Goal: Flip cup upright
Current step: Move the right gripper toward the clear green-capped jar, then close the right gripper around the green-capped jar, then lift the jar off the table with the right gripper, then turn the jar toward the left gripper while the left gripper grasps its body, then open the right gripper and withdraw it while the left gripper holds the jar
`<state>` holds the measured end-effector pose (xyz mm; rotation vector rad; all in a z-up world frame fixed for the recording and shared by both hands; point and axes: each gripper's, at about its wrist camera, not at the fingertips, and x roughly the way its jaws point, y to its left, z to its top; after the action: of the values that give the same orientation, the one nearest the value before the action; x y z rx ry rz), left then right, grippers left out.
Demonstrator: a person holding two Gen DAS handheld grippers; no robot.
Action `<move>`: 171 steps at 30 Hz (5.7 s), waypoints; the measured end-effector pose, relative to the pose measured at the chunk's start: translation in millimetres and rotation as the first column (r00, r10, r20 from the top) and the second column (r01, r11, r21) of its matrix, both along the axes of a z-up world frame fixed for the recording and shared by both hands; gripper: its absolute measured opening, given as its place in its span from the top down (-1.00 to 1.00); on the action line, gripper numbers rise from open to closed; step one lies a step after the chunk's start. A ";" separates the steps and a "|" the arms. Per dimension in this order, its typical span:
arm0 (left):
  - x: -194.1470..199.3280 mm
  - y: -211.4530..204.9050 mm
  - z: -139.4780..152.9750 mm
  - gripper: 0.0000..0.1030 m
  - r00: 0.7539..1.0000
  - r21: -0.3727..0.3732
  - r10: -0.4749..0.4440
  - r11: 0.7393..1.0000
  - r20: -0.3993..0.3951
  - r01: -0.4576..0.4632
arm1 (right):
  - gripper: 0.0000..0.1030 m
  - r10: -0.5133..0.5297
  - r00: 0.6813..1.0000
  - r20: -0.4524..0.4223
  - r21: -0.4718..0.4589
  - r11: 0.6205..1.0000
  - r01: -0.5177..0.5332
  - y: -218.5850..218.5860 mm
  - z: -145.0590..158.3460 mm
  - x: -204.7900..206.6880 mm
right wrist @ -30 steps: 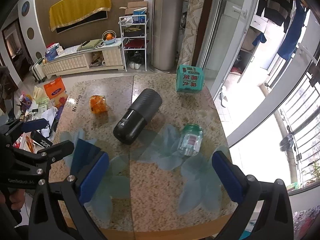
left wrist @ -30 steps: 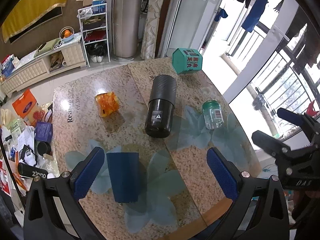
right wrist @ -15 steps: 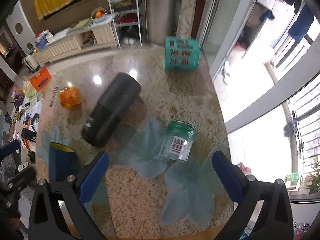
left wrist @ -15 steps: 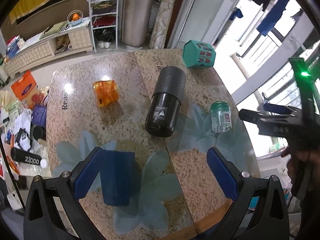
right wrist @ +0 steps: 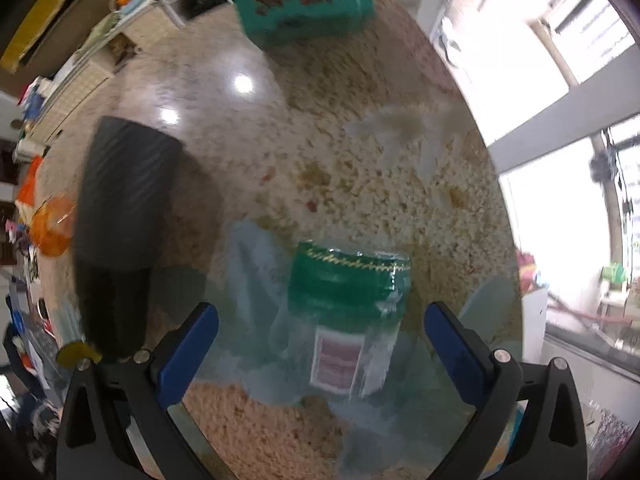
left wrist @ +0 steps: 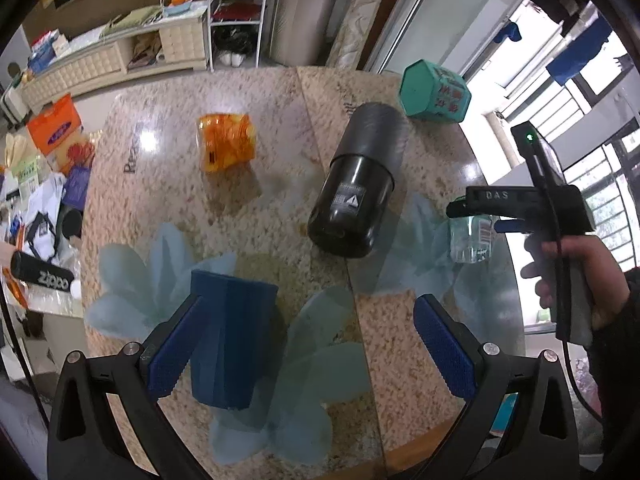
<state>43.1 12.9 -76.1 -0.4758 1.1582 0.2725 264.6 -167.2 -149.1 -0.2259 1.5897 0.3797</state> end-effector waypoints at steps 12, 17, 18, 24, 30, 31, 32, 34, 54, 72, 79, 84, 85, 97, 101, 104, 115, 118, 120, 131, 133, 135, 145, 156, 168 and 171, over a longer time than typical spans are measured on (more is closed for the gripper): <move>-6.5 5.8 -6.0 -0.99 1.000 0.001 0.006 1.000 0.003 -0.006 | -0.56 -0.050 0.997 -0.053 -0.079 0.996 0.045 -11.7 -26.9 -3.2; -8.3 6.8 -3.9 -0.99 1.000 -0.011 -0.005 1.000 0.020 0.005 | -0.11 -0.044 0.997 -0.060 -0.096 0.995 0.039 -24.1 -46.6 -5.1; -8.6 6.5 -3.5 -0.99 1.000 -0.011 -0.007 1.000 0.021 0.008 | -0.11 -0.040 0.998 -0.048 -0.096 0.995 0.036 -22.9 -50.3 -5.1; -12.4 6.1 -5.6 -0.99 1.000 -0.009 -0.021 1.000 0.004 0.021 | -0.07 -0.085 0.994 -0.072 -0.041 0.996 0.083 -31.9 -45.4 -2.5; -16.6 8.0 0.1 -0.99 0.999 0.007 -0.049 0.999 0.012 0.049 | -0.07 -0.116 0.990 -0.074 0.012 0.993 0.118 -41.3 -22.9 -9.8; -17.3 8.0 1.5 -0.99 0.998 0.011 -0.055 0.998 0.015 0.055 | -0.07 -0.124 0.990 -0.075 0.026 0.992 0.126 -46.1 -15.4 -17.1; -18.0 8.3 3.0 -0.99 0.998 0.016 -0.064 0.998 0.018 0.064 | -0.07 -0.135 0.988 -0.079 0.046 0.989 0.138 -49.7 -9.2 -21.8; -19.4 8.8 4.1 -0.99 0.997 0.021 -0.076 0.997 0.019 0.076 | -0.07 -0.154 0.984 -0.092 0.080 0.984 0.161 -53.4 -1.8 -30.0; -71.5 3.4 -14.5 -0.99 0.976 0.044 -0.217 0.975 -0.016 0.218 | -0.07 -0.214 0.960 -0.182 0.161 0.956 0.243 -52.6 17.1 -201.4; -93.4 8.5 -34.6 -0.99 0.979 0.033 -0.193 0.980 -0.066 0.196 | -0.22 -0.141 0.983 -0.114 0.087 0.985 0.151 8.2 0.1 -214.0; -94.7 8.9 -35.0 -0.99 0.979 0.038 -0.189 0.981 -0.070 0.192 | -0.64 -0.129 0.988 -0.088 0.079 0.988 0.136 11.4 -1.1 -231.8; -95.6 9.7 -35.7 -0.99 0.982 0.026 -0.177 0.984 -0.070 0.179 | -0.70 -0.123 0.987 -0.100 0.085 0.988 0.132 -9.0 0.0 -237.5; -95.7 9.3 -35.7 -0.99 0.982 0.027 -0.176 0.984 -0.070 0.178 | -0.72 -0.120 0.988 -0.101 0.085 0.988 0.129 -10.6 -0.4 -237.9; -96.1 0.6 -29.9 -0.99 0.975 0.083 -0.210 0.973 -0.070 0.215 | -0.99 -0.077 0.993 -0.089 0.113 0.990 0.087 -15.4 7.4 -245.8; -93.2 -0.2 -24.4 -0.99 0.967 0.078 -0.245 0.965 -0.067 0.250 | -1.00 -0.053 0.998 -0.041 0.114 0.992 0.057 -21.4 26.9 -246.8; -83.5 -2.3 -16.8 -0.99 0.949 0.102 -0.309 0.944 -0.062 0.314 | -1.00 -0.062 0.998 -0.029 0.130 0.989 0.066 -30.8 35.6 -246.6; -44.9 -54.3 0.9 -0.99 0.662 0.326 -0.741 0.601 -0.113 0.729 | -0.99 -0.146 0.989 -0.008 0.159 0.976 0.145 -100.4 56.1 -248.3; -44.6 -80.7 1.1 -0.99 0.471 0.338 -0.866 0.398 -0.167 0.853 | -1.00 -0.177 0.984 -0.012 0.168 0.970 0.177 -118.4 57.9 -248.3; -47.5 -100.4 -6.7 -0.99 0.305 0.349 -0.919 0.208 -0.249 0.914 | -0.99 -0.197 0.980 -0.010 0.172 0.965 0.195 -132.1 58.3 -249.4; -88.2 -141.1 -49.4 -0.99 -0.302 0.282 -0.758 -0.532 -0.578 0.798 | -0.99 -0.379 0.924 -0.061 0.184 0.905 0.383 -211.8 46.7 -263.3; -99.1 -142.6 -60.6 -0.99 -0.390 0.247 -0.687 -0.635 -0.613 0.732 | -0.99 -0.420 0.905 -0.073 0.190 0.885 0.426 -223.7 43.1 -267.8; -110.2 -143.1 -74.3 -0.99 -0.484 0.204 -0.590 -0.744 -0.646 0.636 | -0.99 -0.474 0.875 -0.096 0.196 0.853 0.484 -234.4 36.2 -276.7; -124.8 -155.7 -111.0 -0.99 -0.687 0.092 -0.344 -0.922 -0.641 0.376 | -0.99 -0.611 0.777 -0.150 0.173 0.758 0.629 -259.6 20.1 -298.7; -119.7 -159.4 -149.4 -0.99 -0.815 -0.094 -0.129 -0.971 -0.565 0.219 | -0.99 -0.726 0.665 -0.173 0.165 0.645 0.747 -285.2 20.3 -314.4; -120.2 -177.3 -157.2 -0.35 -0.843 -0.143 -0.092 -0.970 -0.531 0.196 | -0.99 -0.761 0.627 -0.167 0.184 0.601 0.778 -297.6 24.9 -317.2; -112.3 -188.5 -154.0 -0.34 -0.841 -0.180 -0.152 -0.943 -0.519 0.281 | -0.99 -0.751 0.639 -0.167 0.191 0.611 0.768 -293.5 25.4 -313.7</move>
<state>-69.1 -175.6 -230.1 1.9870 0.9506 -1.6222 -49.1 -460.7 -123.7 0.6738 1.5345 -0.1023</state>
